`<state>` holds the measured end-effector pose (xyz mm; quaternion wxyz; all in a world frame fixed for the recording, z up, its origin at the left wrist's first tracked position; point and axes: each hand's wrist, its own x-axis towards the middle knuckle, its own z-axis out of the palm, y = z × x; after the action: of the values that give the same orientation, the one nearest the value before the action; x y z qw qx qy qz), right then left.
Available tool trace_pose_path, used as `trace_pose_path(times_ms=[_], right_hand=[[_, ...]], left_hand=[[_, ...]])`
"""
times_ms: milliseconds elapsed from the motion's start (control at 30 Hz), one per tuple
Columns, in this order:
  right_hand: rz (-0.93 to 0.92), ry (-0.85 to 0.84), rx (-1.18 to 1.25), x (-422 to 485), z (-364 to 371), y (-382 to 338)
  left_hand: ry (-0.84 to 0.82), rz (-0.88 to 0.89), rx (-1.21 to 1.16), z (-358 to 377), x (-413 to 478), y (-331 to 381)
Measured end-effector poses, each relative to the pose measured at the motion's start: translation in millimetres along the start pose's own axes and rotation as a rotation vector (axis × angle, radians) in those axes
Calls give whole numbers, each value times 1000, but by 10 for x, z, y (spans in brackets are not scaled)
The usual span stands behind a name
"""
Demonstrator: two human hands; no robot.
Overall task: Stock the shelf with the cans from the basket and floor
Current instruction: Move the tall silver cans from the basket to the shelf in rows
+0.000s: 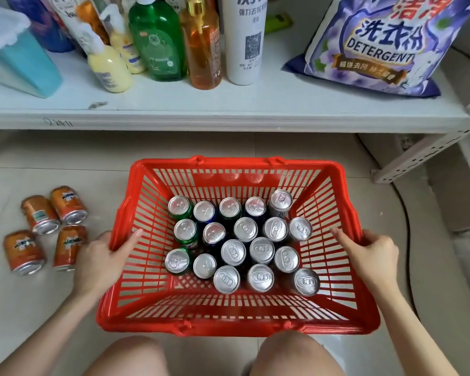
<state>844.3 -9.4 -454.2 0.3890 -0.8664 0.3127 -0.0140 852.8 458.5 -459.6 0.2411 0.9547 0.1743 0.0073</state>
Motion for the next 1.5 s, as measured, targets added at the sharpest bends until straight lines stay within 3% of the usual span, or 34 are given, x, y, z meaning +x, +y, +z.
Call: trace_pose_path(times_ms=[433, 667, 900, 1133, 1500], right_hand=[[-110, 55, -293, -197, -49, -66], [-493, 210, -430, -493, -189, -384], [-678, 195, -401, -439, -58, -704], [-650, -24, -427, -304, 311, -511], [-452, -253, -279, -136, 688, -88]], left_hand=[[94, 74, 350, -158, -77, 316], [71, 530, 365, -112, -228, 1139], [-10, 678, 381, 158, -204, 1659], [-175, 632, 376, 718, -159, 1614], [-276, 638, 366, 1206, -171, 1317]])
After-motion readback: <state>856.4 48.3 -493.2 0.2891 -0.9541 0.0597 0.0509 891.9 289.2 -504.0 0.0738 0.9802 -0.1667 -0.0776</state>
